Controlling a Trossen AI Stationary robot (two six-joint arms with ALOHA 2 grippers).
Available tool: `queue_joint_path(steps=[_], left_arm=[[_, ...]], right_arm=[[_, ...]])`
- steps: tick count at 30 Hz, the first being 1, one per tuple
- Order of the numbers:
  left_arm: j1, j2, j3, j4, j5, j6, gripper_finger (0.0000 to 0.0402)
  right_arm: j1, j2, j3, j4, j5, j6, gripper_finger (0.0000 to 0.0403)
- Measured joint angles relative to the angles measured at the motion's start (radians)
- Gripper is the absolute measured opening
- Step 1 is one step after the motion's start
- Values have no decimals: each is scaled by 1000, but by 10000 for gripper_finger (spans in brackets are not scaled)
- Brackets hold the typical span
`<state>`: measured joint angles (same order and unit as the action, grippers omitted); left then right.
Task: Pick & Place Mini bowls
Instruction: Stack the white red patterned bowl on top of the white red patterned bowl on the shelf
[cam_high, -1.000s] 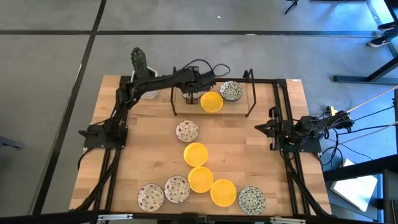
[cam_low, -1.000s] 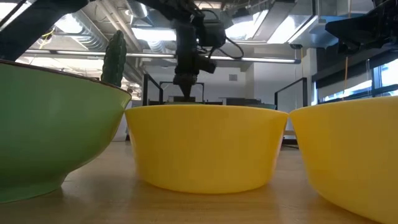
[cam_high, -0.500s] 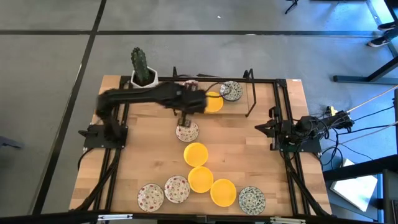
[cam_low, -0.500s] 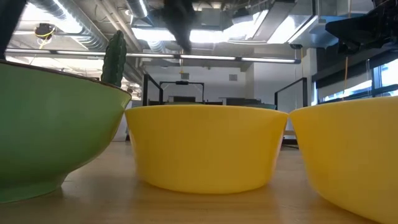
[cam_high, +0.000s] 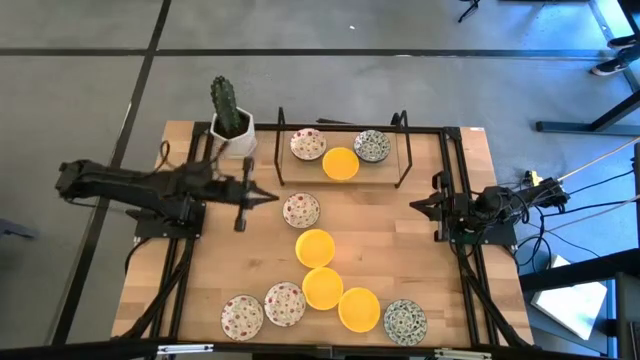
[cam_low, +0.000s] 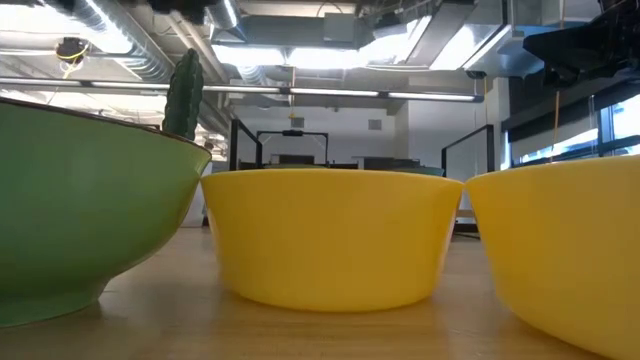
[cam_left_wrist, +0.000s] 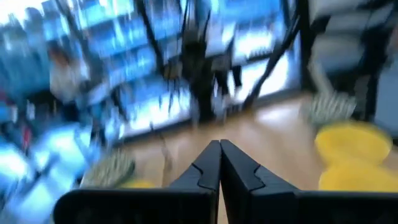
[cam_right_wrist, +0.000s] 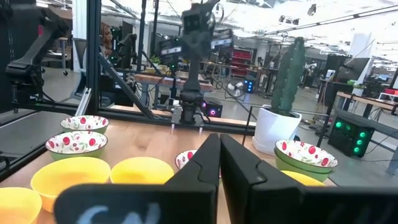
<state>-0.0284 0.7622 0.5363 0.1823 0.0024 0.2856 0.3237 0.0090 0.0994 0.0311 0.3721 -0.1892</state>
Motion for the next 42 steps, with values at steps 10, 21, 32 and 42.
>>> queue_joint_path(steps=[10,21,32,42], left_arm=[[-54,-60,-295,383,-199,-19,2],[-54,18,-299,330,-191,-3,2],[-60,28,-269,207,-325,-85,5],[-105,284,182,-385,-289,-139,5]], right_arm=[[0,0,0,0,2,-8,14],[0,0,-12,-10,2,-21,14],[0,0,-26,31,2,-55,14],[0,0,-26,22,45,-36,14]])
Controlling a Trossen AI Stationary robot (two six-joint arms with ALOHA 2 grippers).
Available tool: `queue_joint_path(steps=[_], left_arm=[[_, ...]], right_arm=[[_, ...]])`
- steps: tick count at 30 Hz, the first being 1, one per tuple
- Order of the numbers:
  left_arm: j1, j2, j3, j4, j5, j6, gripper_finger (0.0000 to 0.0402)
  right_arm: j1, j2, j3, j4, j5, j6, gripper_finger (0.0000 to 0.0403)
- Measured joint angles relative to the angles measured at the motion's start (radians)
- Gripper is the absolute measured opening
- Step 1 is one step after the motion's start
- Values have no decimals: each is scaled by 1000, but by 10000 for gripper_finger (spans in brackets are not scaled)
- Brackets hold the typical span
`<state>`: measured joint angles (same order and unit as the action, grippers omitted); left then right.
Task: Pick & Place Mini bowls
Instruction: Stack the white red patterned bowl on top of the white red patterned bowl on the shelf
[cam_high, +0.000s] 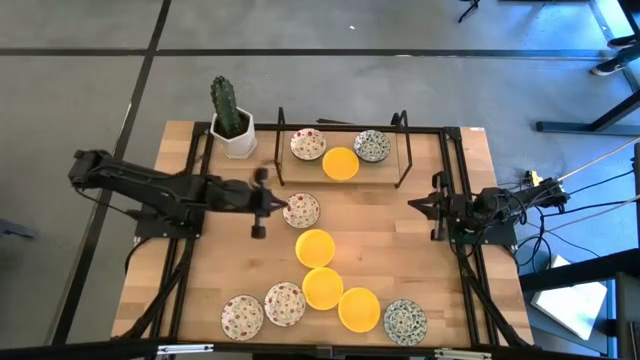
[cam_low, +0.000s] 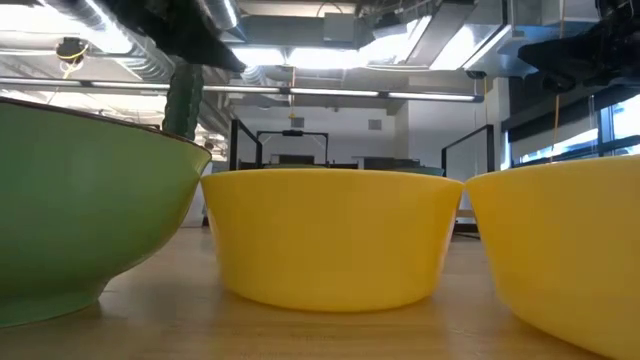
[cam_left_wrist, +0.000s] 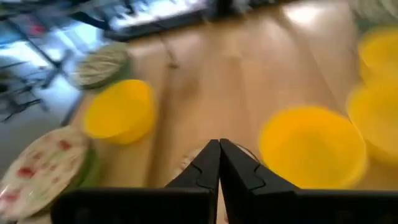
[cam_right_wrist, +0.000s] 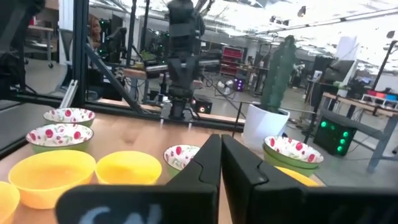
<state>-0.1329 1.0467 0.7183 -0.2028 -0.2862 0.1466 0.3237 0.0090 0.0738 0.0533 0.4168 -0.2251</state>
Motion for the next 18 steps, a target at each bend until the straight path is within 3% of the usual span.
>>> queue_joint_path(steps=[4,9,18], left_arm=[[-25,171,153,-204,2,20,6],[-30,356,260,-380,-32,-70,20],[-31,476,282,-409,66,45,110]], right_arm=[[0,0,0,-8,0,37,14],[0,1,0,-32,0,41,14],[0,2,0,-41,0,68,14]])
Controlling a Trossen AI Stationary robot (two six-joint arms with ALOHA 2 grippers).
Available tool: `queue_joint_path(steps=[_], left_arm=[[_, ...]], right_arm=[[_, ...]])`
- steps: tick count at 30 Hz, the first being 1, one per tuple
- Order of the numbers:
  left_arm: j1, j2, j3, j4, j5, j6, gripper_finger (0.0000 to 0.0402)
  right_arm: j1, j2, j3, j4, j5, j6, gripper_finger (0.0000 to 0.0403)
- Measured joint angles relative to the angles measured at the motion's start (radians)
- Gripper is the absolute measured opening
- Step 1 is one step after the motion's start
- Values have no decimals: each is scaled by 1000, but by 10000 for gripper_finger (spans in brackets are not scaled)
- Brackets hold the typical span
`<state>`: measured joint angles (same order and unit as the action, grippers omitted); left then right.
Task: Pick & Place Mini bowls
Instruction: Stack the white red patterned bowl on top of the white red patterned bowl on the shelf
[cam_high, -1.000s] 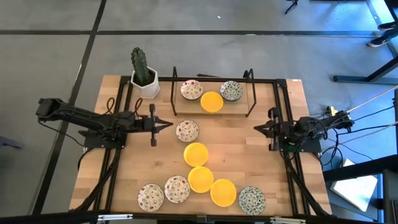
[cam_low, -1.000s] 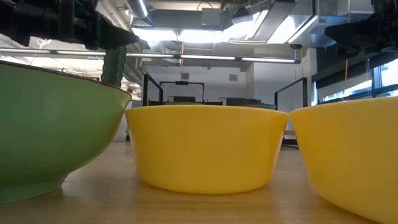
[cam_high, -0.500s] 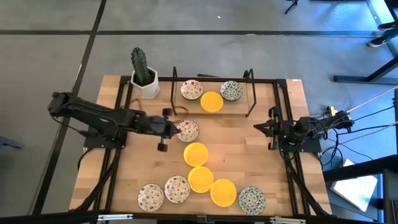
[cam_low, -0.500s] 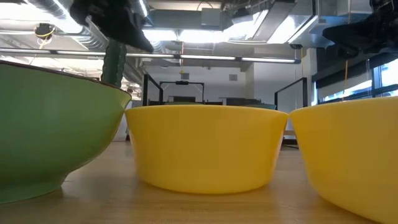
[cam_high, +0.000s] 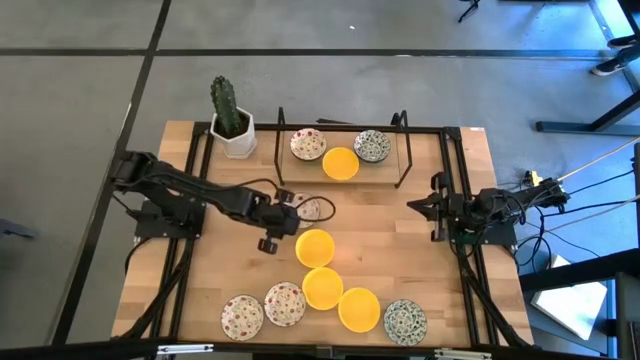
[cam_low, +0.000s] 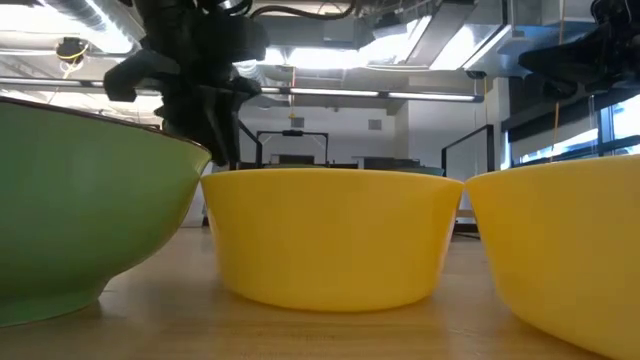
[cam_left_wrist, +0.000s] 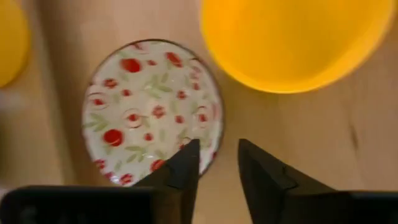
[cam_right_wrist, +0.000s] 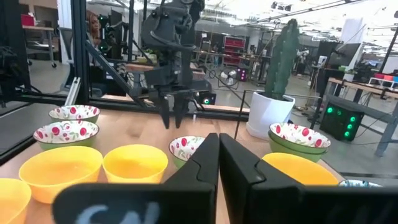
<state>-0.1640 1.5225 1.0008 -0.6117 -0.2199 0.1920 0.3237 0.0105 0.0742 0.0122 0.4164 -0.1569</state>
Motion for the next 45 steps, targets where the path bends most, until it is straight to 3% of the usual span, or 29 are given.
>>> queue_joint_path(steps=[8,13,23,41,45], left_arm=[[-35,2,0,-15,-52,6,214],[-44,32,-1,-37,-78,72,246],[-23,138,-1,-10,-171,135,246],[64,197,-2,18,-144,144,248],[67,197,-2,18,-128,144,234]], right_arm=[[0,0,0,-3,0,1,14],[0,0,0,-10,0,19,14],[0,0,0,-26,0,22,14],[0,0,0,-41,1,41,14],[0,0,0,-41,1,42,14]])
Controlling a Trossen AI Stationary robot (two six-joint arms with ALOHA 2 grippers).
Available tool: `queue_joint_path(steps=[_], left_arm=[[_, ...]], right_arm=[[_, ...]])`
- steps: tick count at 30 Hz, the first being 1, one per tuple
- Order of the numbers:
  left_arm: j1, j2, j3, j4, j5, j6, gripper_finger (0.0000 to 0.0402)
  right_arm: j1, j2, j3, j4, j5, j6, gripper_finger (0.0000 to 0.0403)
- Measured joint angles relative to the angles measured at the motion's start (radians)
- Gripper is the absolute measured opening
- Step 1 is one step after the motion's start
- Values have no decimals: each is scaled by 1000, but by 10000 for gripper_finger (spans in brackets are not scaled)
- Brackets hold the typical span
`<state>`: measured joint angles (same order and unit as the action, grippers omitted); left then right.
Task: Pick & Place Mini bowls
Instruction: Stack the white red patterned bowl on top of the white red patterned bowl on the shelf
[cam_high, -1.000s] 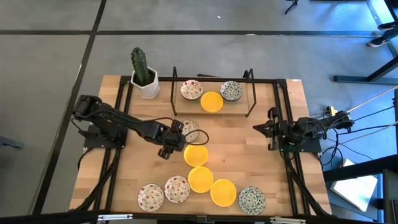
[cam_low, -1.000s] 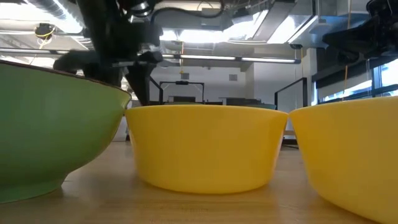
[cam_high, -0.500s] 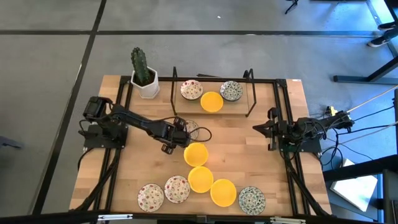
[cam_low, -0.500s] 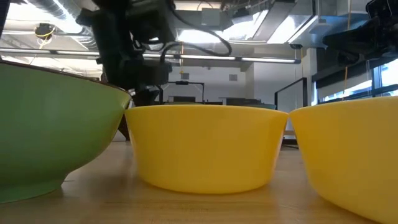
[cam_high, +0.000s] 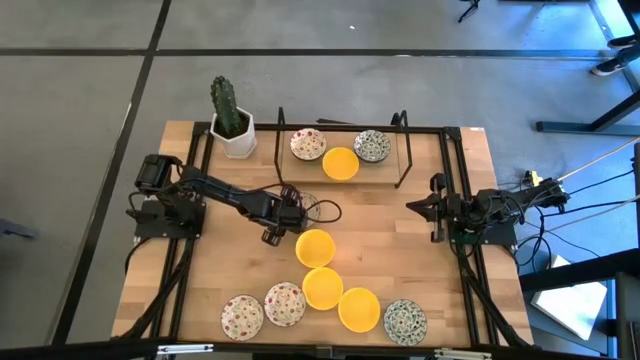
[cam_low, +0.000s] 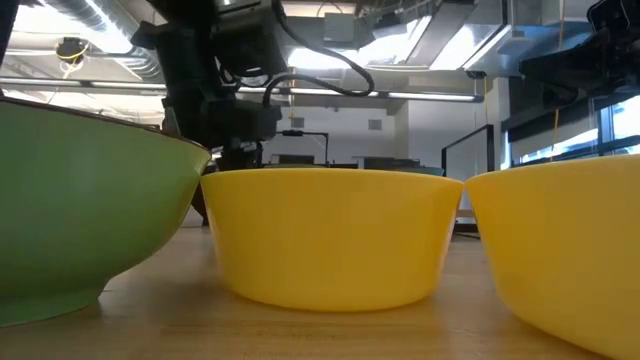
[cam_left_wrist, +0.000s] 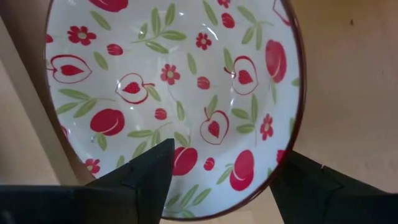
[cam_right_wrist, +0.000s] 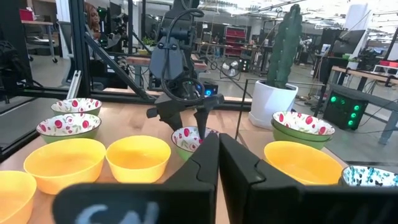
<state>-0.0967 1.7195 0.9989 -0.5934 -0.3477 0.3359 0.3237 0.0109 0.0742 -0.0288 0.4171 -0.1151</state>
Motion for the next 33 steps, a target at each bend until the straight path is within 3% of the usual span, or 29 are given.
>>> queue_joint_path(steps=[6,17,33], left_arm=[[0,0,0,0,2,29,172],[-16,0,0,-14,2,87,14],[-81,-48,-1,-33,-138,97,8]], right_arm=[[0,0,0,0,0,1,14],[0,0,0,0,0,1,14],[0,0,0,0,0,1,14]])
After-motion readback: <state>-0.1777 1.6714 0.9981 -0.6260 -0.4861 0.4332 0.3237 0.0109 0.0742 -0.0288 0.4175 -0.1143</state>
